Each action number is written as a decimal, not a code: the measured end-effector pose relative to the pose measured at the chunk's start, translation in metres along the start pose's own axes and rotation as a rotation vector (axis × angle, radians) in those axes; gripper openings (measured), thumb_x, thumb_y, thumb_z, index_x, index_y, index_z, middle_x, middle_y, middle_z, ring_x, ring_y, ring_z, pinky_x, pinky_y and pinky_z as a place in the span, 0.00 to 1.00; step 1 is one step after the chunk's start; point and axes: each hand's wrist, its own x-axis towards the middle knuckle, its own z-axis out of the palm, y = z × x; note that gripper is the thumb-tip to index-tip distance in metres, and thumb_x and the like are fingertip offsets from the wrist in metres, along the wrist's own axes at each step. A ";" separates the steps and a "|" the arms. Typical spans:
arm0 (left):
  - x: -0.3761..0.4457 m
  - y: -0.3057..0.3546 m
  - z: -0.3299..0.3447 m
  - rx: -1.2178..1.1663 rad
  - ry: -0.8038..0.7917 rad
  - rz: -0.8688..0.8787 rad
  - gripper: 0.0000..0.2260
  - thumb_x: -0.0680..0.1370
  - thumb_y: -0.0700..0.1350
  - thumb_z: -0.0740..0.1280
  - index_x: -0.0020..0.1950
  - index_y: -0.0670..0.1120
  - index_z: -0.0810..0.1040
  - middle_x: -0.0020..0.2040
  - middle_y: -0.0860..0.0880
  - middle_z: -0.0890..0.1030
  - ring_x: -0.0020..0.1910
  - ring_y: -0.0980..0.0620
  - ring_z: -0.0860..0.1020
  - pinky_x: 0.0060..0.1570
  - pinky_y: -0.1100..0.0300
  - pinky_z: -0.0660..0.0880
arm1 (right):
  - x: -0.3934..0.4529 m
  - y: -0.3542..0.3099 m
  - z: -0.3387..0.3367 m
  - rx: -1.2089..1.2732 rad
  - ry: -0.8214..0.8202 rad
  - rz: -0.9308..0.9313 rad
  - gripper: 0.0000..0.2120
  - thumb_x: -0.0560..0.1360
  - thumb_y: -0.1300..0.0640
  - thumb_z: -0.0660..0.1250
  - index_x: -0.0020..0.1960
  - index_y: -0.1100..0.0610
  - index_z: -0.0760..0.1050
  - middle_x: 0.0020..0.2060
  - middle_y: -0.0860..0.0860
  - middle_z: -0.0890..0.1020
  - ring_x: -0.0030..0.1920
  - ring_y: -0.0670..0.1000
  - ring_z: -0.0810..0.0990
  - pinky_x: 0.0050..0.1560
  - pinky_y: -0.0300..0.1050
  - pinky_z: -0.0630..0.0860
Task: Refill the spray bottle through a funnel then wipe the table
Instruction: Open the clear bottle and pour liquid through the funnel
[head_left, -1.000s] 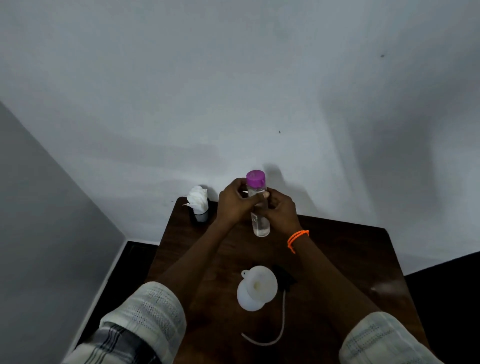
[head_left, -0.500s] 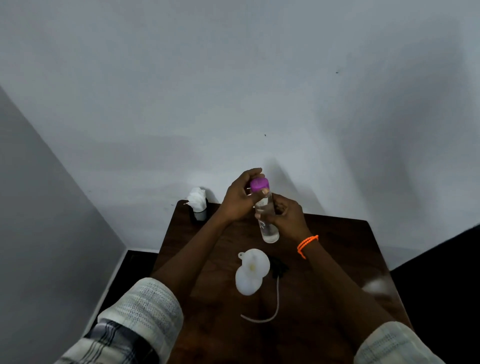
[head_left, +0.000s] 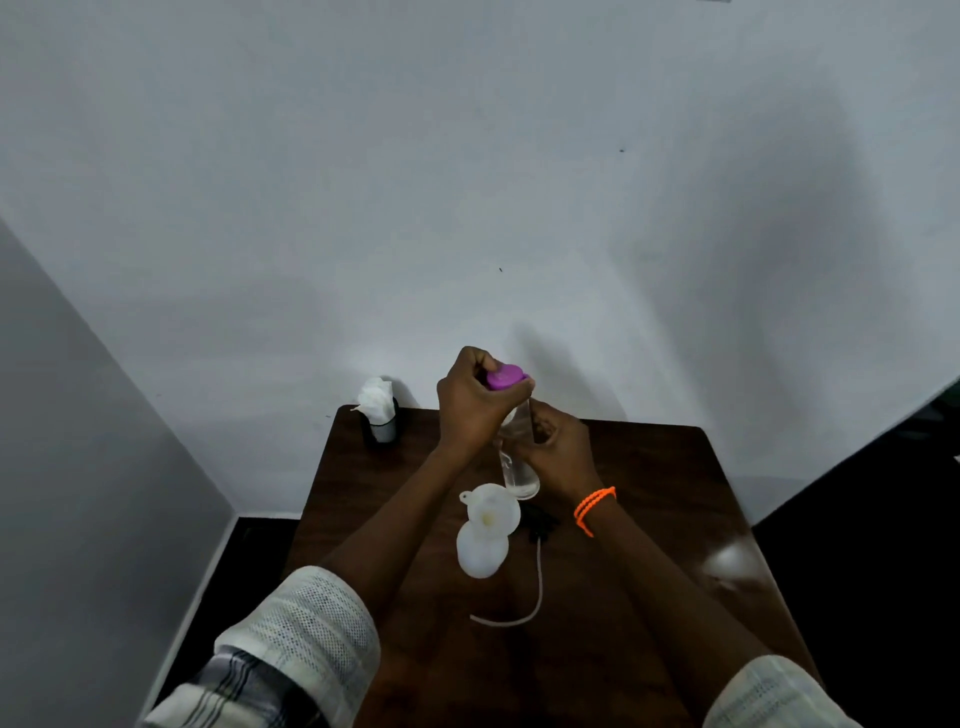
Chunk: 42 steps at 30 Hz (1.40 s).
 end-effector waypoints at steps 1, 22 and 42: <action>-0.001 0.001 0.000 0.008 0.009 -0.003 0.21 0.64 0.52 0.83 0.44 0.50 0.73 0.40 0.55 0.79 0.38 0.59 0.77 0.37 0.67 0.73 | -0.002 -0.002 0.001 0.000 0.002 -0.004 0.15 0.67 0.54 0.82 0.52 0.54 0.84 0.43 0.47 0.88 0.47 0.47 0.87 0.49 0.49 0.84; 0.010 0.011 -0.024 -0.043 -0.135 0.069 0.22 0.69 0.56 0.79 0.60 0.55 0.78 0.55 0.55 0.79 0.57 0.58 0.77 0.55 0.64 0.74 | -0.003 -0.013 0.015 0.140 0.042 0.039 0.17 0.66 0.58 0.83 0.54 0.53 0.84 0.46 0.51 0.88 0.50 0.52 0.87 0.54 0.60 0.84; 0.023 -0.002 -0.018 -0.139 -0.288 0.054 0.33 0.66 0.43 0.83 0.69 0.51 0.76 0.53 0.48 0.83 0.54 0.52 0.83 0.60 0.56 0.79 | 0.009 -0.006 0.011 0.141 0.064 0.079 0.19 0.66 0.60 0.83 0.55 0.52 0.85 0.47 0.49 0.89 0.50 0.50 0.88 0.55 0.57 0.84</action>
